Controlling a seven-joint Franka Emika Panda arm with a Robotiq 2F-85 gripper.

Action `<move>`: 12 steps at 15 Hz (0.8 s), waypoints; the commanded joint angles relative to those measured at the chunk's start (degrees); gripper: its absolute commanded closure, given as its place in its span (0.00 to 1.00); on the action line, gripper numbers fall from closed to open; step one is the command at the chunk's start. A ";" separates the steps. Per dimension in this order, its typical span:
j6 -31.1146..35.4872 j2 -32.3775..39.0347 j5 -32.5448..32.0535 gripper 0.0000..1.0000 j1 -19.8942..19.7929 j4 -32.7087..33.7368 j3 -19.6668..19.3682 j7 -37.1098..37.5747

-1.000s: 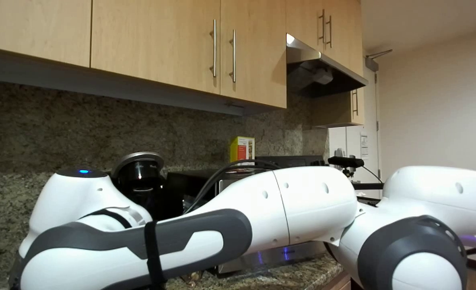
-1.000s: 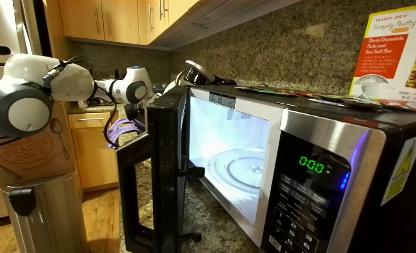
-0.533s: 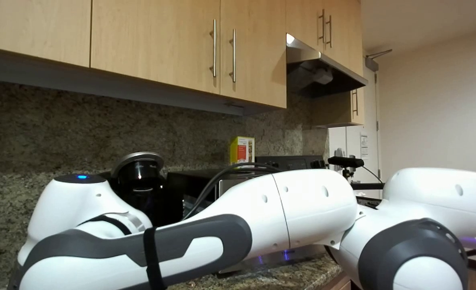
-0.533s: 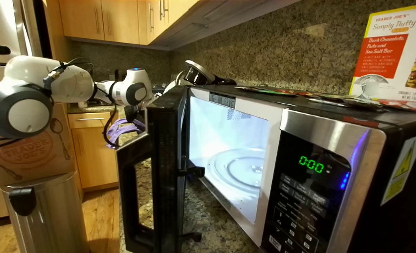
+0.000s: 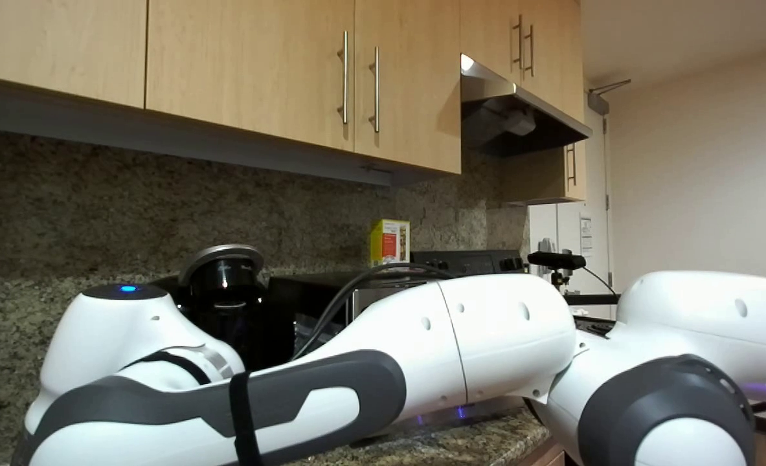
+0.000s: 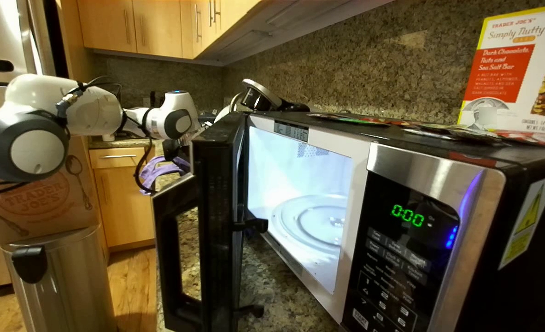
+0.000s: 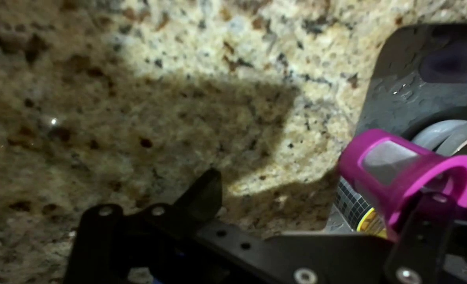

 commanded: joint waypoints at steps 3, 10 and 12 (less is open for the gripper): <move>-1.70 0.90 0.07 0.00 0.25 -0.16 -0.69 2.68; -11.55 -2.15 -1.37 0.00 1.74 -1.85 -3.59 17.03; -15.06 -2.76 -1.24 0.00 1.91 -1.82 -3.23 17.58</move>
